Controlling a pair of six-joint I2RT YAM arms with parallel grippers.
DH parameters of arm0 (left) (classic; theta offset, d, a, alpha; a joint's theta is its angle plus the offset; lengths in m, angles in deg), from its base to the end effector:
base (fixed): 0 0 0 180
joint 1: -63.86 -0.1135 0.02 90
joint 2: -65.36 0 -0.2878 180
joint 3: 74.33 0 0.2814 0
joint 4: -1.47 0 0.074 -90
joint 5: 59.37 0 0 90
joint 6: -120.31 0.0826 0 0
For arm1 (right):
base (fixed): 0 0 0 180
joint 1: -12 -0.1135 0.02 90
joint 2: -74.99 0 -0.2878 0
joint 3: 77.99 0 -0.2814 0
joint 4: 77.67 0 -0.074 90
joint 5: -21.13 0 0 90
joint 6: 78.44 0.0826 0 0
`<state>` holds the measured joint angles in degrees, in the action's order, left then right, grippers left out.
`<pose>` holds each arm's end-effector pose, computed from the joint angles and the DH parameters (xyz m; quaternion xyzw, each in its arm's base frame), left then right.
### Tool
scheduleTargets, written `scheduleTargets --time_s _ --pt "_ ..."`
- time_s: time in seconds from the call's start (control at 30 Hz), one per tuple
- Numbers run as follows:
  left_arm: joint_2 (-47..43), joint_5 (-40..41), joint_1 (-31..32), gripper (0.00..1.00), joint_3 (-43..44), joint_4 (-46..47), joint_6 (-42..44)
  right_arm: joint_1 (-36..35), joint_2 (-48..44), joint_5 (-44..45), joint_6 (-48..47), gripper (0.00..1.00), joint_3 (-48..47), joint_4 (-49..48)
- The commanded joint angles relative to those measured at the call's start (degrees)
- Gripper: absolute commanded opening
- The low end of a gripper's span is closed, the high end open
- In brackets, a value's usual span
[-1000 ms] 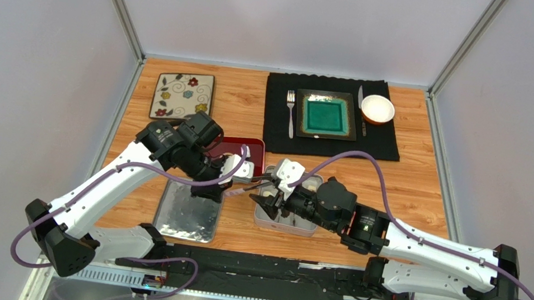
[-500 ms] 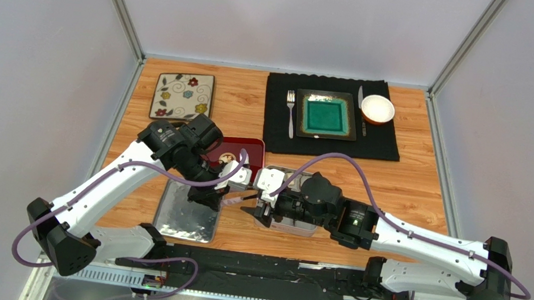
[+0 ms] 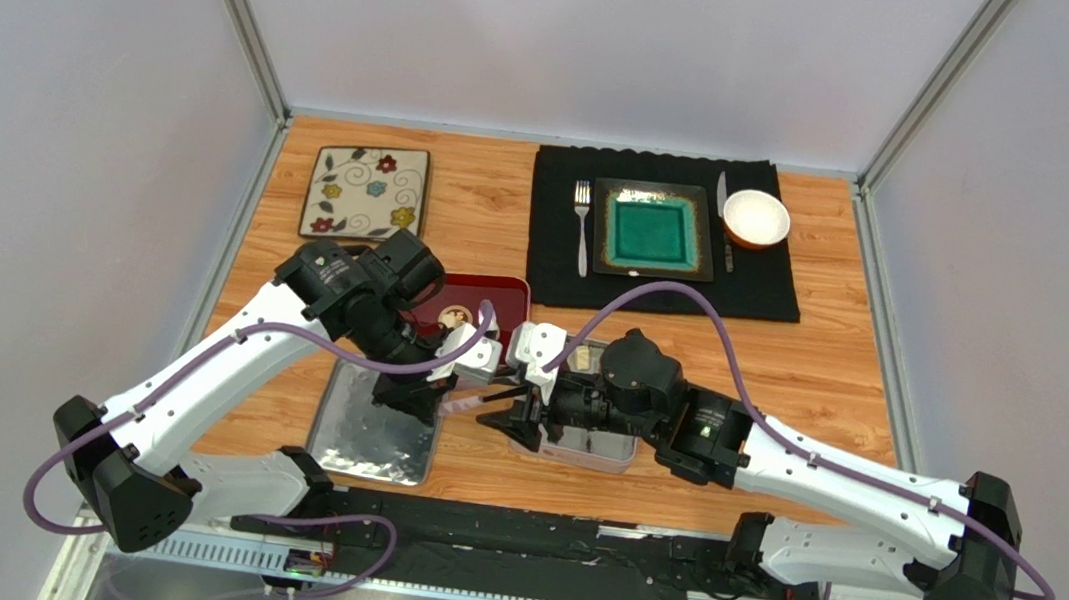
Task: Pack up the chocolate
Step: Pick up the clamp from the center of the board.
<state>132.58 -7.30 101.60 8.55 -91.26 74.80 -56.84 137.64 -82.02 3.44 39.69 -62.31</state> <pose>0.1355 -0.1691 0.3192 0.6455 0.6839 -0.3161 0.1253 0.0972 0.3032 0.3257 -0.5468 0.5768 0.3820 0.4716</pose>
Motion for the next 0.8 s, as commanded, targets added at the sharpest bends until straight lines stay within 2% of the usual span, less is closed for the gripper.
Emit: scheduleTargets --time_s 0.0,0.27,0.53,0.63,0.77 --pt "-1.13 -2.58 -0.29 0.00 2.30 0.09 0.42 -0.68 0.89 -3.91 2.05 0.53 -1.68 -2.52" --pt "-1.21 -2.59 -0.29 0.00 1.95 0.62 -0.02 -0.68 0.45 -1.62 5.13 0.51 2.27 -11.48" --pt "-1.22 -2.50 -0.29 0.00 1.77 0.97 -0.19 -0.68 0.89 -3.55 7.15 0.47 1.75 -11.84" --pt "-1.57 -2.32 -0.29 0.00 1.86 1.23 -0.19 -0.68 0.89 -3.64 7.24 0.43 1.31 -10.70" --pt "-2.01 -1.80 -0.29 0.00 1.77 1.23 -0.02 -0.51 1.33 -4.69 7.33 0.32 0.34 -8.68"
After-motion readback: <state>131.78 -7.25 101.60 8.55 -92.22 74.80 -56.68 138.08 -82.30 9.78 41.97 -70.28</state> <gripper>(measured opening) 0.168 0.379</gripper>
